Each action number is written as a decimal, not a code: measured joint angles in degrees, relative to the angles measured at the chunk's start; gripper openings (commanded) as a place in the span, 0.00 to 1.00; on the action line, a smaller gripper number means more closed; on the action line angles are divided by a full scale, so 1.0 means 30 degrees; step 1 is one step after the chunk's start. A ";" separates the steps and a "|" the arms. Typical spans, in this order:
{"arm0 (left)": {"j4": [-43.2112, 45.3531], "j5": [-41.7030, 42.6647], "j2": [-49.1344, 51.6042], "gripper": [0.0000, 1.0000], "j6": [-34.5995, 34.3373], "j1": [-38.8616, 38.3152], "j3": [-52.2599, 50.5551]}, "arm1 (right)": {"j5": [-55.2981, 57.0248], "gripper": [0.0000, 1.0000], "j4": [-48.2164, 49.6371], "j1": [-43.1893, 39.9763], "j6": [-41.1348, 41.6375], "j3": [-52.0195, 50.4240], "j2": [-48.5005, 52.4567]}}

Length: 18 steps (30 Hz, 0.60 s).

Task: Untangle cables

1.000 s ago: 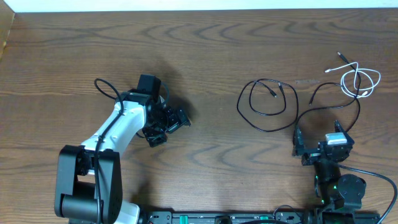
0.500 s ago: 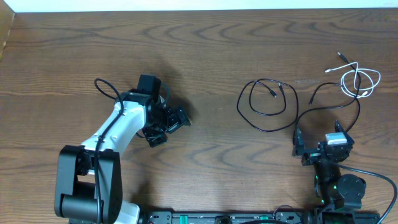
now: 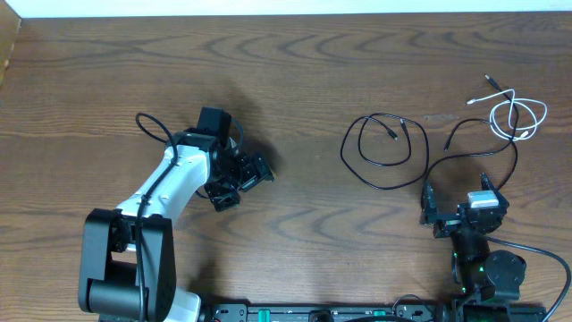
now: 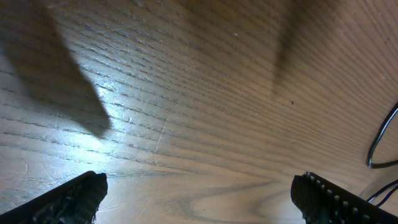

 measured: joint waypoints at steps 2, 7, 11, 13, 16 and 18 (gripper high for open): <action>0.0000 0.0000 0.0000 1.00 0.0000 0.0000 0.0000 | 0.0000 0.99 0.0000 0.0000 0.0007 0.0000 0.0000; 0.0000 0.0000 0.0000 1.00 0.0000 0.0000 0.0000 | 0.0000 0.99 0.0000 0.0000 0.0007 0.0000 0.0007; 0.0000 0.0000 0.0000 1.00 0.0000 0.0000 0.0000 | 0.0000 0.99 0.0000 0.0000 0.0000 0.0000 0.0000; 0.0000 -0.0007 0.0000 1.00 0.0000 0.0000 0.0000 | 0.0000 0.99 0.0000 0.0000 0.0007 0.0000 0.0007; 0.0000 -0.0656 0.0000 1.00 0.0007 0.0000 0.0000 | 0.0000 0.99 0.0000 0.0000 0.0000 0.0000 0.0000; 0.0007 -0.1457 0.0000 1.00 0.0007 0.0000 0.0000 | 0.0007 0.99 0.0000 0.0000 0.0007 0.0000 0.0000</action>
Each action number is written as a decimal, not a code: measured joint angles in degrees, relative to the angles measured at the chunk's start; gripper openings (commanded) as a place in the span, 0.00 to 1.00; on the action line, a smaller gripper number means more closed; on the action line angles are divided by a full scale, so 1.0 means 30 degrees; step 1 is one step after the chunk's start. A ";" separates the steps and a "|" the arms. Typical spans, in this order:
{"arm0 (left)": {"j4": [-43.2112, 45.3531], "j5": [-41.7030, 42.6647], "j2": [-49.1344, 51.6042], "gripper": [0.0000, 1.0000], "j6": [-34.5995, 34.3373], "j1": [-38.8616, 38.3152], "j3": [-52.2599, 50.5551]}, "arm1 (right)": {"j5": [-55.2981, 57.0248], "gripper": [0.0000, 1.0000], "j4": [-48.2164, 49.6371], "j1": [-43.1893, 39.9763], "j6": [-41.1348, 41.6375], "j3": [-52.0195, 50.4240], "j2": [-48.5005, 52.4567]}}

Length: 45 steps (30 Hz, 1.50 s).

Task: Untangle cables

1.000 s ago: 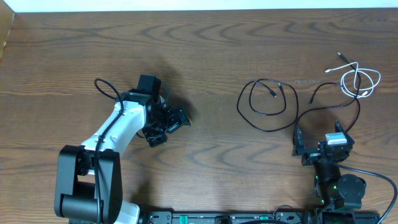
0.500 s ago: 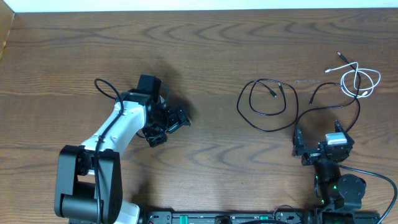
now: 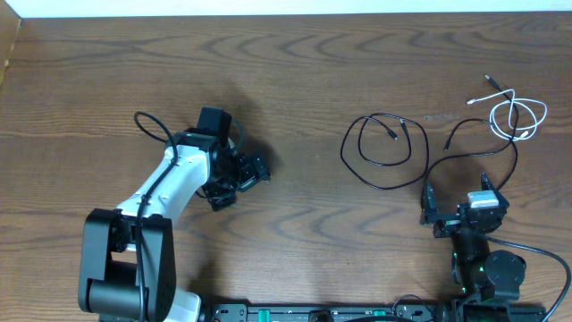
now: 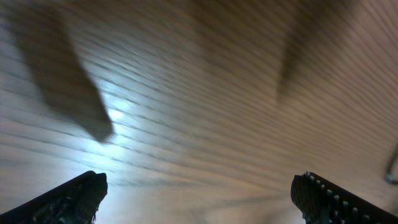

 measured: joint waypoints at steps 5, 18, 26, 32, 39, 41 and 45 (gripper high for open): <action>0.0000 -0.1341 0.0000 1.00 0.0000 0.0000 0.0000 | -0.0007 0.99 0.0000 0.0000 -0.0007 0.0000 0.0000; -0.0007 -0.1982 0.0000 1.00 0.0000 0.0000 0.0000 | -0.0007 0.99 0.0000 0.0000 -0.0007 0.0000 0.0000; 0.0226 -0.2535 0.0000 1.00 0.0000 0.0000 0.0000 | -0.0007 0.99 -0.0007 0.0000 -0.0007 0.0000 0.0000; 0.0590 -0.2849 0.0000 1.00 0.0168 0.0000 0.0000 | -0.0007 0.99 -0.0007 0.0000 -0.0007 0.0000 0.0000; 0.1180 -0.2914 0.0000 1.00 0.1056 0.0000 0.0000 | 0.0000 0.99 -0.0007 0.0000 -0.0007 0.0000 0.0000; 0.1545 -0.2951 0.0000 1.00 0.1515 0.0000 0.0000 | 0.0000 0.99 -0.0007 0.0000 -0.0007 0.0000 0.0007; 0.2040 -0.2965 0.0000 1.00 0.2331 0.0000 0.0000 | 0.0000 0.99 0.0000 0.0000 -0.0007 0.0000 0.0007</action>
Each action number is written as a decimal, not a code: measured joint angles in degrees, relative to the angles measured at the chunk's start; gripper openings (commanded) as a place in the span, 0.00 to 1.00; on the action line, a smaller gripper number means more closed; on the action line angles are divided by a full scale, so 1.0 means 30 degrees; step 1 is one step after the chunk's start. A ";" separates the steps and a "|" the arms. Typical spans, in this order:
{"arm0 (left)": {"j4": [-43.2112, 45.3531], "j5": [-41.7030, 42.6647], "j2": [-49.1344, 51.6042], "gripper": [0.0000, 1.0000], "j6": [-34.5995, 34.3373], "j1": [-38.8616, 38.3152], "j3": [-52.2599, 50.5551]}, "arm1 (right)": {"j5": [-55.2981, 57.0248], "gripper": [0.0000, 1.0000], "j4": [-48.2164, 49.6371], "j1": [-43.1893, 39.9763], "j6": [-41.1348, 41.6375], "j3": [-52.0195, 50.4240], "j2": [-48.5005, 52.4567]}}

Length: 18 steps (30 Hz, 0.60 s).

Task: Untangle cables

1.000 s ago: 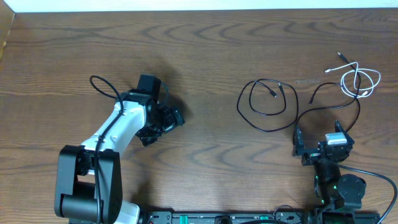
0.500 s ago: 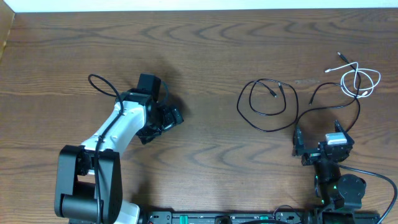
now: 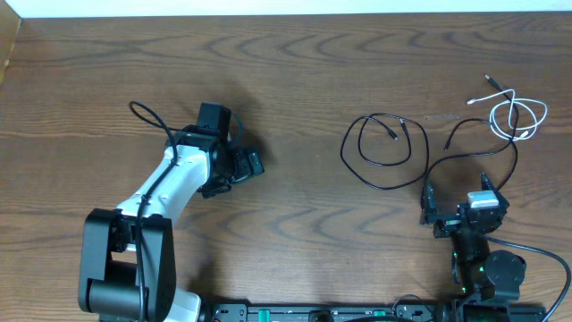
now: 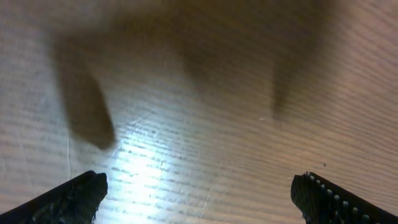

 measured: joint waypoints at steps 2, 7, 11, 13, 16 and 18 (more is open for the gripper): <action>0.0087 0.0007 0.0000 1.00 0.0138 0.0000 0.0000 | 0.0000 0.99 -0.0007 0.0000 0.0000 0.0000 0.0000; 0.0714 0.0124 0.0000 1.00 0.0168 0.0000 0.0000 | 0.0000 0.99 -0.0007 0.0000 0.0000 0.0000 0.0000; 0.1078 0.0051 0.0000 1.00 0.0160 0.0000 0.0000 | 0.0000 0.99 -0.0007 0.0000 0.0000 0.0000 0.0000; 0.1122 -0.0073 0.0000 1.00 0.0160 0.0000 0.0000 | -0.0007 0.99 -0.0007 0.0000 0.0000 0.0000 0.0000; 0.1122 -0.0153 0.0000 1.00 0.0160 0.0000 0.0000 | 0.0000 0.99 -0.0007 0.0000 0.0000 0.0000 0.0000; 0.1122 -0.0219 0.0000 1.00 0.0168 0.0000 0.0000 | 0.0000 0.99 -0.0007 0.0000 0.0000 0.0000 0.0000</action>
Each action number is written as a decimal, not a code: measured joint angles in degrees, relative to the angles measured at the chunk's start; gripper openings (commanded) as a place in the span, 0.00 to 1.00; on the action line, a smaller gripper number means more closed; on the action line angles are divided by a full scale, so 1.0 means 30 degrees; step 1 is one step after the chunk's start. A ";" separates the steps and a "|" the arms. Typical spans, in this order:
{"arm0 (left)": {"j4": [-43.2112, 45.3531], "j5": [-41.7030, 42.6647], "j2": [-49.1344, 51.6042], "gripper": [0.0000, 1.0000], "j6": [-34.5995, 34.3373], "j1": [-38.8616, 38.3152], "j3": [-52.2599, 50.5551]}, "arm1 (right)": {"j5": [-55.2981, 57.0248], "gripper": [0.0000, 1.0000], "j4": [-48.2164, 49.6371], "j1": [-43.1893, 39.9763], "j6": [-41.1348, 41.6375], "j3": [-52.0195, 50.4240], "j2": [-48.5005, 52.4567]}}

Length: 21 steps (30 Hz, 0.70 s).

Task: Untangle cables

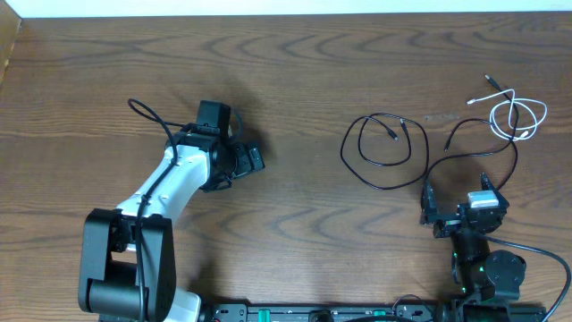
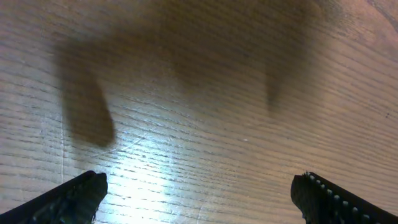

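Observation:
Two black cables lie right of centre: a coiled loop (image 1: 379, 150) and a longer curved one (image 1: 471, 154) beside it. At the far right is a white cable (image 1: 518, 117), coiled. My left gripper (image 1: 239, 166) hovers open over bare wood left of centre, well apart from every cable. In the left wrist view the left gripper (image 2: 199, 200) shows only wood grain between its widely spread fingertips (image 2: 74, 196). My right gripper (image 1: 435, 213) rests near the front edge, just below the curved black cable, and looks open.
The brown wooden table (image 1: 295, 80) fills the view. A thin black lead (image 1: 147, 114) loops off my left arm. The white left arm (image 1: 165, 183) stretches from the front left toward the middle.
My left gripper has shifted very slightly toward the far side, still open. The cables and the right arm have not moved.
At first my left gripper stood open nearer the table's middle, with a bit of black cable at the right edge of its wrist view. It then stood further left and back each time. Now only bare wood shows beneath it. The cables lie unchanged.

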 measured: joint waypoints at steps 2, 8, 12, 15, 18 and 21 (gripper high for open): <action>0.0000 -0.0080 0.0000 1.00 0.0000 0.0000 0.0000 | 0.0000 0.99 0.0000 0.0000 0.0000 0.0000 0.0000; 0.0000 -0.0284 0.0000 1.00 0.0648 0.0000 0.0000 | 0.0000 0.99 0.0000 0.0000 0.0000 0.0000 0.0000; 0.0000 -0.0291 0.0000 1.00 0.0903 0.0000 0.0000 | 0.0000 0.99 0.0000 0.0000 0.0000 0.0000 0.0000; 0.0007 -0.0291 0.0007 1.00 0.0947 0.0000 0.0000 | 0.0000 0.99 0.0000 0.0000 0.0000 0.0000 0.0000; 0.0124 -0.0306 0.0226 1.00 0.0976 0.0000 0.0000 | 0.0000 0.99 0.0000 0.0000 0.0000 0.0000 0.0000; 0.0823 -0.0444 0.1027 1.00 0.1107 0.0000 0.0000 | -0.0007 0.99 0.0000 0.0000 0.0000 0.0000 0.0000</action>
